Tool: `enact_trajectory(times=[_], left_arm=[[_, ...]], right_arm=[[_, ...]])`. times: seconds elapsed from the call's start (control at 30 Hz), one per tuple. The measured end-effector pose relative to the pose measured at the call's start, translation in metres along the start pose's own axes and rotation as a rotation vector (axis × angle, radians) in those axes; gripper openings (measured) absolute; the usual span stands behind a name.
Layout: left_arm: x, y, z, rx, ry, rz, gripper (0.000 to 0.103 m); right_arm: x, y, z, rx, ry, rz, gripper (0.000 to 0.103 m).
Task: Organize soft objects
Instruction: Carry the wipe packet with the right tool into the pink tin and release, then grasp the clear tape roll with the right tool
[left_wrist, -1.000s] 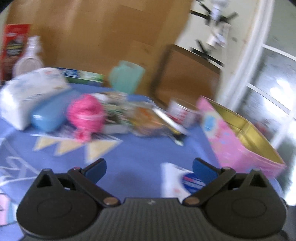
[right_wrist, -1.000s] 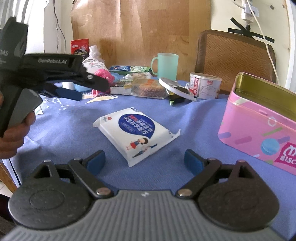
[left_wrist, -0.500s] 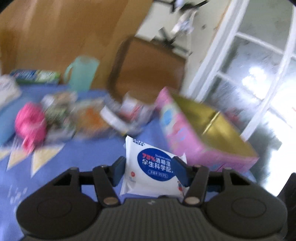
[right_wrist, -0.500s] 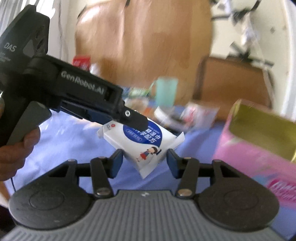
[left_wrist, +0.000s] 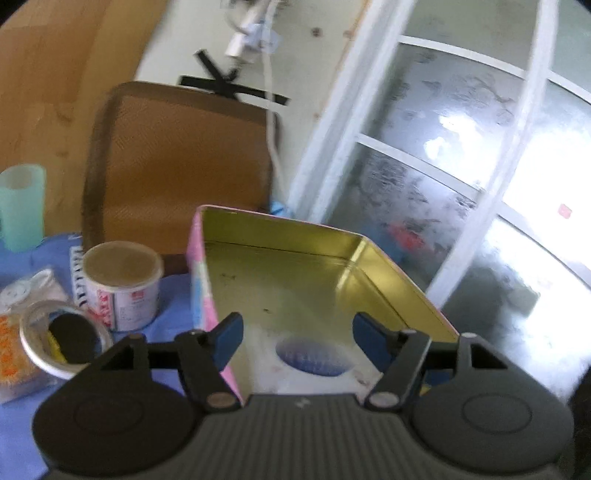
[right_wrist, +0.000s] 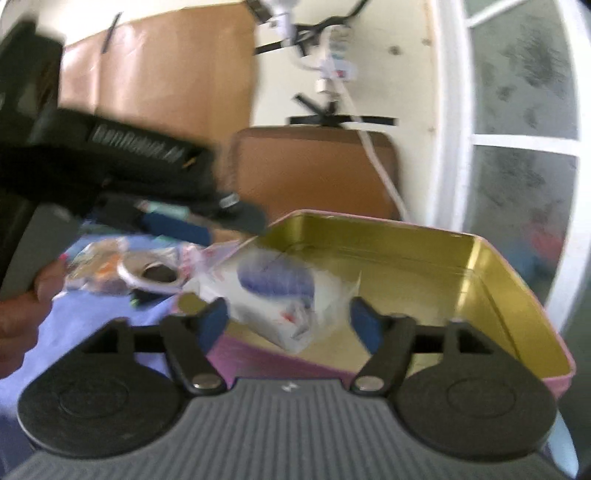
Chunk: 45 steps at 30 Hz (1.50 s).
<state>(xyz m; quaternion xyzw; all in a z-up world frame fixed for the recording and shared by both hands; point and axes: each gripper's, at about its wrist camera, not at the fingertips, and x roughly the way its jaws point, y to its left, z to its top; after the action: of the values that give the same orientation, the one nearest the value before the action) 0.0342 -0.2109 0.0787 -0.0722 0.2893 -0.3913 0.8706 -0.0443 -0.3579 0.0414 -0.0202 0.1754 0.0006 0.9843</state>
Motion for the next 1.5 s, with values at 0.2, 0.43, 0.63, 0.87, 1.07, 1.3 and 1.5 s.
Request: enact_trajectory(times=[0.2, 0.43, 0.63, 0.87, 1.07, 1.3, 1.5], left_arm=[[-0.068, 0.037, -0.003, -0.044, -0.181, 0.126, 0.089], [-0.118, 0.073, -0.038, -0.093, -0.17, 0.278, 0.089], [-0.136, 0.088, -0.072, -0.117, -0.105, 0.357, 0.089], [-0.147, 0.107, -0.087, -0.153, -0.091, 0.422, 0.089], [-0.154, 0.122, -0.095, -0.161, -0.087, 0.477, 0.09], [-0.158, 0.136, -0.104, -0.16, -0.113, 0.507, 0.09], [-0.163, 0.161, -0.113, -0.281, -0.122, 0.463, 0.086]], right_arm=[[-0.017, -0.015, 0.011, -0.071, -0.329, -0.157, 0.092], [0.064, -0.016, -0.007, -0.44, -0.265, -0.266, 0.095], [0.089, -0.008, 0.002, -0.453, -0.331, -0.217, 0.096], [0.113, -0.011, 0.021, -0.405, -0.335, -0.185, 0.095], [0.081, 0.004, 0.021, -0.378, -0.417, -0.274, 0.098], [0.048, 0.082, 0.042, -0.34, -0.193, 0.286, 0.076], [0.109, 0.153, 0.025, -0.474, 0.066, 0.366, 0.047]])
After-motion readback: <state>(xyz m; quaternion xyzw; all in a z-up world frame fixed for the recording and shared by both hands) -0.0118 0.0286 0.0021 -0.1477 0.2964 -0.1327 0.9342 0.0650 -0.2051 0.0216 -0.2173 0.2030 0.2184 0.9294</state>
